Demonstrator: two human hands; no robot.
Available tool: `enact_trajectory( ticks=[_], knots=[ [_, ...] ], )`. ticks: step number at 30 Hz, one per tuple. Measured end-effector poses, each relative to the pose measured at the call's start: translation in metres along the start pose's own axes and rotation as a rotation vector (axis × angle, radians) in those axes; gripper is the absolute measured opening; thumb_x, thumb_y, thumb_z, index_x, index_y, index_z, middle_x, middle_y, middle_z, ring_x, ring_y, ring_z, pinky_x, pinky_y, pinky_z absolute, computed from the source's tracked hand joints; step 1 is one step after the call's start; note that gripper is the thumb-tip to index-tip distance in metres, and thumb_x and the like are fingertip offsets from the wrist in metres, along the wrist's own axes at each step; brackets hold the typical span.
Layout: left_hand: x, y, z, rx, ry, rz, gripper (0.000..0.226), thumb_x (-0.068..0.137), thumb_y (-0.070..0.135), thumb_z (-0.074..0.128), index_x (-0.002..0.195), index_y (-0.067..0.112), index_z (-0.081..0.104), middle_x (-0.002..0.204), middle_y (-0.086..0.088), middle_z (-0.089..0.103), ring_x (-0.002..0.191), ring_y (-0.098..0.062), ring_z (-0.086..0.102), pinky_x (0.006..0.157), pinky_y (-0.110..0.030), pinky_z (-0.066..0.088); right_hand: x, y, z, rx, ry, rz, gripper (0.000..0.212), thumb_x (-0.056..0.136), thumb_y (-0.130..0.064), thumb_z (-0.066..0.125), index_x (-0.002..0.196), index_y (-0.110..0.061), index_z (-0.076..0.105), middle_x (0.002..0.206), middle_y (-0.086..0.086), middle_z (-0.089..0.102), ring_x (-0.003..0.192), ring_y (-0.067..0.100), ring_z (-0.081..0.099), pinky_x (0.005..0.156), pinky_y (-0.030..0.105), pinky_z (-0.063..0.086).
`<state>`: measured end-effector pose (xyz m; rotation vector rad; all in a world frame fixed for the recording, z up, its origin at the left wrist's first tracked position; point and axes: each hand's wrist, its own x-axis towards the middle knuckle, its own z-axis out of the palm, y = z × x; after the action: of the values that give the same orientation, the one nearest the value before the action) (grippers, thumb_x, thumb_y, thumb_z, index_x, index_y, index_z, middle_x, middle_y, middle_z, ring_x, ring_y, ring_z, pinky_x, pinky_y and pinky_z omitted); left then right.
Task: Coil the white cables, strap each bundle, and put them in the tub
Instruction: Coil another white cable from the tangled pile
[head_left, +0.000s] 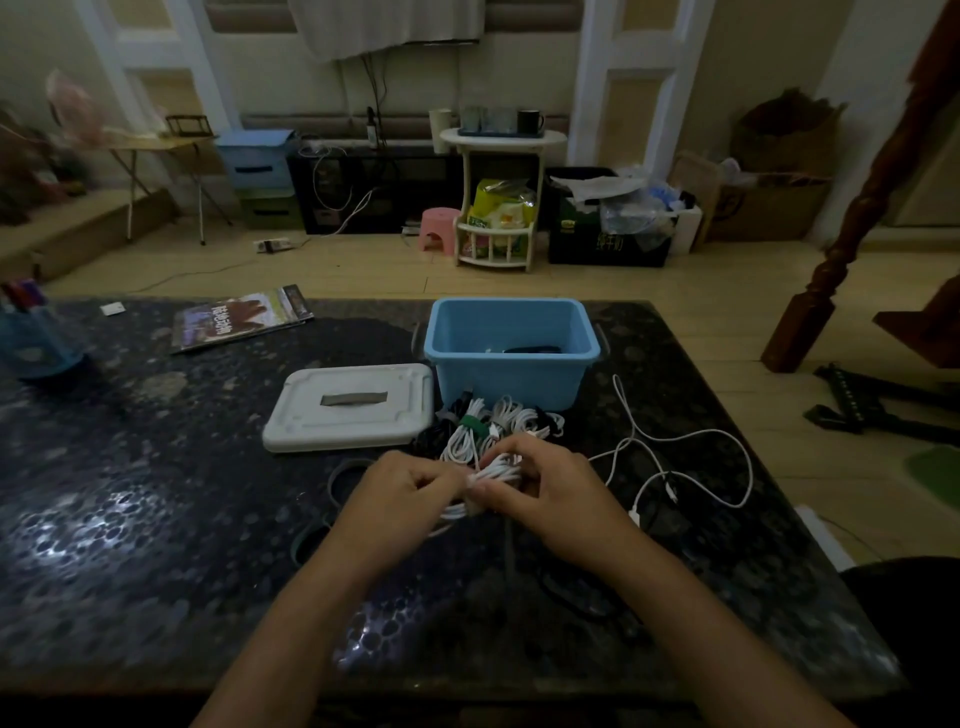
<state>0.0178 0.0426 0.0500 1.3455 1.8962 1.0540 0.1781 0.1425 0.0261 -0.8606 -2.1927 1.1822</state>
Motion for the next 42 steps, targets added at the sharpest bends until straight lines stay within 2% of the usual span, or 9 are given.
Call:
enact_trajectory(
  ticks=[3,6,15,18,23,29,34,38,42],
  knots=[
    [-0.002,0.001,-0.003,-0.052,-0.092,0.004,0.020,0.095,0.022,0.063,0.088,0.023,0.082,0.072,0.001,0.073,0.057,0.000,0.055,0.057,-0.017,0.041,-0.001,0.000,0.000,-0.020,0.022,0.008,0.025,0.085,-0.044,0.076,0.104,-0.032,0.067,0.084,-0.012,0.071,0.072,-0.006,0.064,0.063,0.013,0.046],
    [0.000,-0.004,-0.007,-0.015,-0.141,0.041,0.014,0.094,0.026,0.067,0.094,0.026,0.081,0.084,0.004,0.077,0.074,-0.009,0.068,0.070,-0.022,0.049,0.000,0.003,0.002,-0.026,0.026,0.016,0.018,0.087,-0.041,0.074,0.102,-0.034,0.068,0.078,-0.014,0.068,0.068,-0.007,0.061,0.060,0.011,0.042],
    [0.002,-0.005,0.001,-0.058,-0.074,-0.054,0.003,0.084,0.020,0.078,0.086,0.018,0.081,0.076,0.000,0.077,0.068,-0.003,0.069,0.061,-0.014,0.051,0.002,0.017,0.006,0.055,-0.024,0.055,0.021,0.086,-0.039,0.072,0.107,-0.039,0.068,0.090,-0.007,0.072,0.084,0.004,0.068,0.076,0.027,0.056],
    [0.005,-0.006,0.011,-0.021,0.000,-0.029,0.003,0.082,0.020,0.080,0.080,0.018,0.080,0.072,0.002,0.076,0.068,-0.007,0.070,0.065,-0.022,0.055,0.004,0.020,0.005,0.060,-0.031,0.065,0.026,0.091,-0.034,0.070,0.117,-0.037,0.065,0.089,-0.011,0.068,0.077,-0.002,0.062,0.071,0.019,0.048],
    [0.018,-0.019,0.027,0.003,0.059,-0.064,0.008,0.084,0.027,0.078,0.080,0.021,0.079,0.069,0.005,0.075,0.063,-0.007,0.069,0.063,-0.029,0.056,0.008,0.025,0.010,0.029,-0.038,0.172,0.057,0.093,-0.043,0.065,0.145,-0.037,0.044,0.136,-0.003,0.059,0.116,0.010,0.059,0.098,0.029,0.050],
    [0.031,-0.033,0.038,-0.192,0.109,-0.183,0.009,0.082,0.009,0.080,0.082,0.016,0.073,0.080,-0.015,0.075,0.069,-0.017,0.069,0.067,-0.026,0.057,0.009,0.029,0.021,0.007,-0.029,0.233,0.069,0.092,-0.040,0.066,0.153,-0.035,0.033,0.148,0.003,0.050,0.128,0.020,0.054,0.107,0.034,0.045],
    [0.034,-0.040,0.034,-0.516,0.137,-0.323,0.013,0.083,0.002,0.075,0.095,-0.001,0.070,0.089,-0.020,0.074,0.080,-0.026,0.069,0.073,-0.031,0.057,0.015,0.025,0.019,0.172,-0.030,0.192,0.071,0.089,-0.018,0.074,0.150,-0.031,0.039,0.131,-0.003,0.054,0.115,0.016,0.061,0.097,0.027,0.051],
    [0.031,-0.032,0.022,-0.815,0.114,-0.428,0.008,0.092,0.005,0.065,0.093,-0.003,0.063,0.080,-0.019,0.072,0.065,-0.026,0.071,0.060,-0.037,0.062,0.021,0.027,0.023,0.294,0.013,0.215,0.063,0.082,-0.006,0.079,0.133,-0.033,0.052,0.117,0.005,0.064,0.102,0.018,0.069,0.094,0.042,0.057],
    [0.032,-0.042,0.026,-0.557,0.168,-0.363,0.012,0.090,0.011,0.070,0.086,0.001,0.064,0.072,-0.013,0.068,0.057,-0.018,0.062,0.053,-0.027,0.054,0.018,0.023,0.037,0.569,0.083,0.342,0.044,0.086,-0.001,0.074,0.122,-0.018,0.055,0.104,0.008,0.068,0.088,0.020,0.070,0.080,0.045,0.062]
  ],
)
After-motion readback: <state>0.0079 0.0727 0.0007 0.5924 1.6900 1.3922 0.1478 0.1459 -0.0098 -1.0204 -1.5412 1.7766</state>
